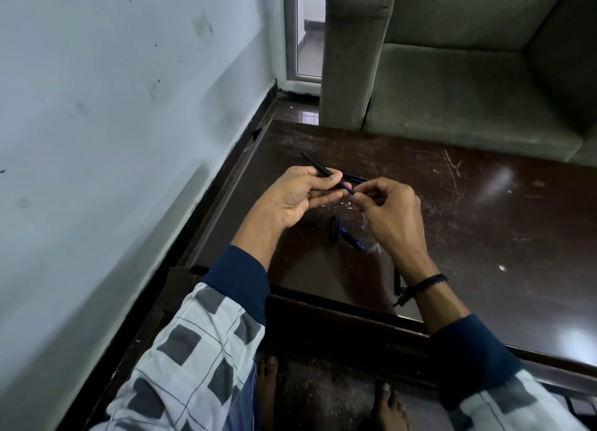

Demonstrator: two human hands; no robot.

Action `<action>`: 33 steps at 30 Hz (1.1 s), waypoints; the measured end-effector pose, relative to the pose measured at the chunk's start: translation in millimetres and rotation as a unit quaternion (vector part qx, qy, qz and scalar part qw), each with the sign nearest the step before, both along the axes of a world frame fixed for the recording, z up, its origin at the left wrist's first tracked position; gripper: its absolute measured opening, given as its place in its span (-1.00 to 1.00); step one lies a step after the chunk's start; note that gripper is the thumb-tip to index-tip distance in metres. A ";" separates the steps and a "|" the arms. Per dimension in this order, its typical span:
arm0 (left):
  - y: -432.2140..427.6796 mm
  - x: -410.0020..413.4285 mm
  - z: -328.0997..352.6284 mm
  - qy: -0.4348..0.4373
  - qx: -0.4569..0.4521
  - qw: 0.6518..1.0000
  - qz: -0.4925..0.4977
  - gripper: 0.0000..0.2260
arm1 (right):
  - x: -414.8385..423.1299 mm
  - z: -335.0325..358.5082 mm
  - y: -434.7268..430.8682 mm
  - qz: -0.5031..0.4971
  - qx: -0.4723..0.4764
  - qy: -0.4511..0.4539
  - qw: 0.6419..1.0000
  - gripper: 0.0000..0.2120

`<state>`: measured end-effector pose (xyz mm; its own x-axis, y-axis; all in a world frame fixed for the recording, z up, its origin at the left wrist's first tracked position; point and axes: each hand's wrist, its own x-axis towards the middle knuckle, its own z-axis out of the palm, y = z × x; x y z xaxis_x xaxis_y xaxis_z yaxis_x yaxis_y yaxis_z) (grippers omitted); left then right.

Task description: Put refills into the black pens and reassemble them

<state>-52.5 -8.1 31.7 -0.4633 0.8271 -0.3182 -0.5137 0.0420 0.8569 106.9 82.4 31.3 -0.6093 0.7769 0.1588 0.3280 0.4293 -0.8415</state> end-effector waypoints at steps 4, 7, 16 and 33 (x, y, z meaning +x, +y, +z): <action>-0.7 0.7 0.9 0.001 -0.001 1.000 0.003 -0.90 | 0.3 0.5 -0.7 0.002 0.003 -0.001 1.000 -0.92; -0.9 0.9 1.5 0.001 -0.001 1.000 0.004 -0.90 | 0.4 0.7 -0.9 0.002 0.005 0.000 1.000 -0.93; -1.7 1.6 3.0 0.002 0.003 1.000 0.003 -0.89 | 0.1 1.3 -0.7 -0.001 0.004 0.002 1.000 -0.93; -2.7 0.1 0.5 0.005 0.014 1.000 -0.010 -0.88 | 0.1 0.2 -0.5 -0.003 -0.011 0.000 1.000 -0.91</action>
